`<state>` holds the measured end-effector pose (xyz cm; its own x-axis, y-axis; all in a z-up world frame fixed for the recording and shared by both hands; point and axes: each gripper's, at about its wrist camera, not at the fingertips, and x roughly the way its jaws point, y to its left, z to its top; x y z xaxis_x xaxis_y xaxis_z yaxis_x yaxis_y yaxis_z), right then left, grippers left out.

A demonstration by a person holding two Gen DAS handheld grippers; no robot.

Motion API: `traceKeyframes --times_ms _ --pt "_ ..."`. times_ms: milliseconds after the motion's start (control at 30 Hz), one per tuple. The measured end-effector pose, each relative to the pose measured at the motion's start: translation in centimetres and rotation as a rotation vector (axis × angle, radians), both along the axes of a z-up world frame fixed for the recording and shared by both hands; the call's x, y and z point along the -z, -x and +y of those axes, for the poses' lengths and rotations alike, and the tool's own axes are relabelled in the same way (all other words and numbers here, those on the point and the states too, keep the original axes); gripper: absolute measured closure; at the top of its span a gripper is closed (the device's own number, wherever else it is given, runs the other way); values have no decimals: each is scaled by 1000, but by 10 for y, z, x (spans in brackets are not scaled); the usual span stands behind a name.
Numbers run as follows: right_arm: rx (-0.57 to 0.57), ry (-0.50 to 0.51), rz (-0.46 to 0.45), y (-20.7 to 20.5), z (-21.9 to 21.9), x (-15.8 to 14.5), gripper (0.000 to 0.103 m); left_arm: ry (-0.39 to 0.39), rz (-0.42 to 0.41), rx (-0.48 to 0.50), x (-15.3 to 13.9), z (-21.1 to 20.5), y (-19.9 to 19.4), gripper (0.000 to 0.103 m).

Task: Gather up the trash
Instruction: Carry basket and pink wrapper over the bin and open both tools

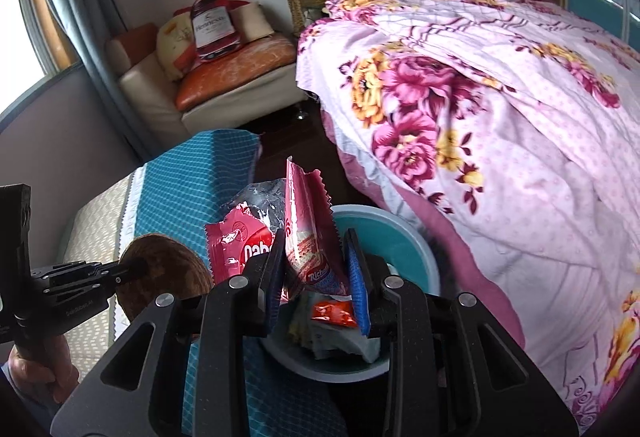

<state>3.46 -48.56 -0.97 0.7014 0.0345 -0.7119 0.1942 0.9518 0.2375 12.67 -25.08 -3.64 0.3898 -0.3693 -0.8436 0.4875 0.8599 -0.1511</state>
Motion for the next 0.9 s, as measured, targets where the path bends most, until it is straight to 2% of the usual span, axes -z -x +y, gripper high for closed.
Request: traceKeyframes --times_ms 367,700,900 --pt "51 -23 37 3 -30 19 75 -58 36 84 33 -56 -4 96" --pt "65 -24 74 -1 -40 32 74 -75 63 124 50 -76 -6 95" --pt "72 -17 88 -2 -41 35 73 -80 70 128 54 -82 -7 88"
